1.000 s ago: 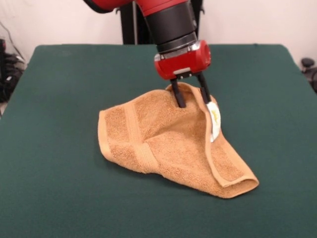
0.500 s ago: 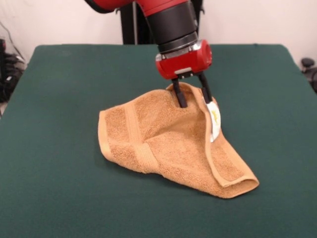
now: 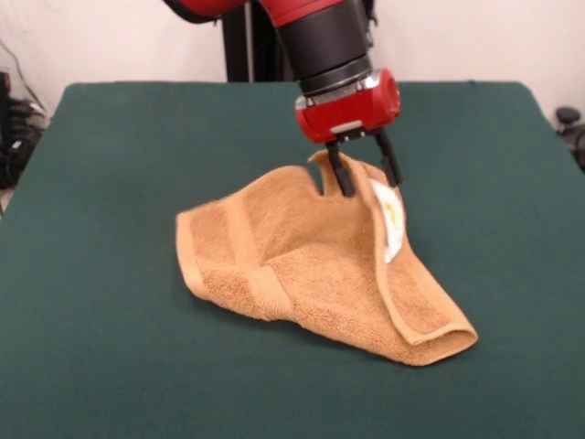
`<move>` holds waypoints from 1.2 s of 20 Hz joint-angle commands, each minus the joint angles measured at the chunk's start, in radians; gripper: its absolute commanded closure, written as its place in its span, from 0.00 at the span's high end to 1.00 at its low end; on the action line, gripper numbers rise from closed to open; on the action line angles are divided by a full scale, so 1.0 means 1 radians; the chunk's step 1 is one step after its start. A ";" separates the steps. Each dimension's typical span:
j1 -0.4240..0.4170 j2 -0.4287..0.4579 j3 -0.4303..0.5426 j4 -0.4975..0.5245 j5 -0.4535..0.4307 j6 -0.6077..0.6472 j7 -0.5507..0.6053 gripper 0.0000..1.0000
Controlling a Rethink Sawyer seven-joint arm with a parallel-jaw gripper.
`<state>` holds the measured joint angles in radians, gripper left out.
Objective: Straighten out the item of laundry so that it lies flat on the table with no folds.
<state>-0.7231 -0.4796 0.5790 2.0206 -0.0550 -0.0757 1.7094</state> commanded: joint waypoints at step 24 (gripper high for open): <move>0.045 0.107 0.019 -0.079 -0.028 0.093 0.039 1.00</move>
<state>-0.7017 -0.4816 0.6413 2.0629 -0.0473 -0.0642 1.7094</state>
